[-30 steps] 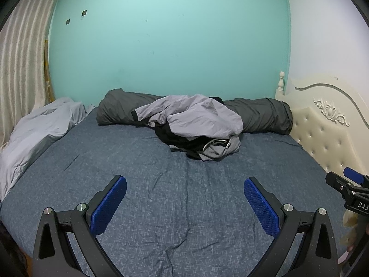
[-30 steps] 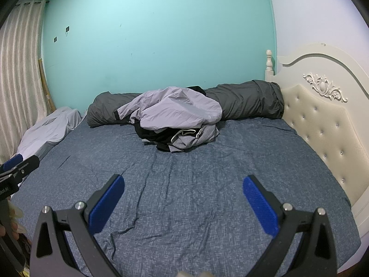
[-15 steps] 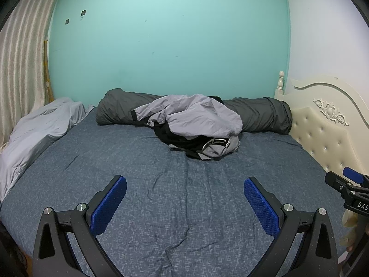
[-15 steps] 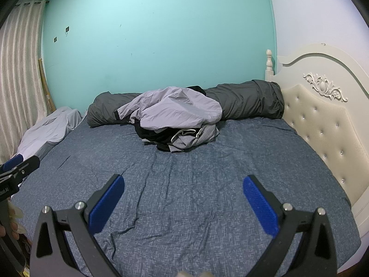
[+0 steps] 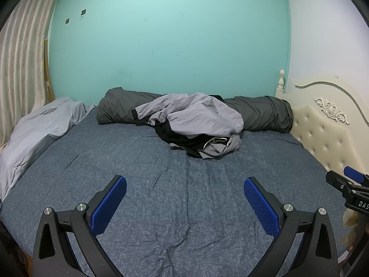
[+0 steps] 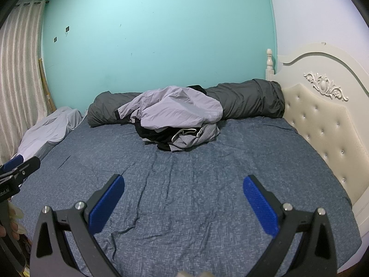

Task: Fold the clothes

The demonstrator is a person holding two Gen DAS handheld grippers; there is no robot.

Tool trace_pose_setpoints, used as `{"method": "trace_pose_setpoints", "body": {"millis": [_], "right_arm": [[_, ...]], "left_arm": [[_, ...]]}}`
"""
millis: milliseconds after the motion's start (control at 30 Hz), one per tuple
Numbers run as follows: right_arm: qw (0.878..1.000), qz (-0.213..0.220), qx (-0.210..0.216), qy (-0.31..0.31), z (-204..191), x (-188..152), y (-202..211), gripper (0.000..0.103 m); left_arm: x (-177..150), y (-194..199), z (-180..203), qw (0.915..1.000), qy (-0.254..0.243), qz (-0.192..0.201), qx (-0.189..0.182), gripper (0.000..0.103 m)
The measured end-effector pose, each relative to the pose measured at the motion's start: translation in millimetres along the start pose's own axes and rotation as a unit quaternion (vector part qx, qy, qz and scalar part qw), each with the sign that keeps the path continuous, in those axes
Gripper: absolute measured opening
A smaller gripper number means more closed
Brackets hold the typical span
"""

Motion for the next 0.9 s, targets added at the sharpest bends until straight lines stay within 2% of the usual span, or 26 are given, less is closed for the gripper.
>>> {"method": "trace_pose_setpoints", "body": {"millis": [567, 900], "right_arm": [[1.000, -0.003, 0.001, 0.005, -3, -3, -5, 0.103], [1.000, -0.003, -0.014, 0.027, -7, -1, -25, 0.103]], "left_arm": [[1, -7, -8, 1.0000, 0.002, -0.002, 0.006, 0.103], [0, -24, -15, 1.0000, 0.002, 0.004, 0.008, 0.103]]}}
Point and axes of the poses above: each gripper's, at about its wrist camera, not at the fingertips, and y roughly against the way its jaws point, z to its right, x to its top, the point moved 6 cm from there along -y, roughly the way its jaws point
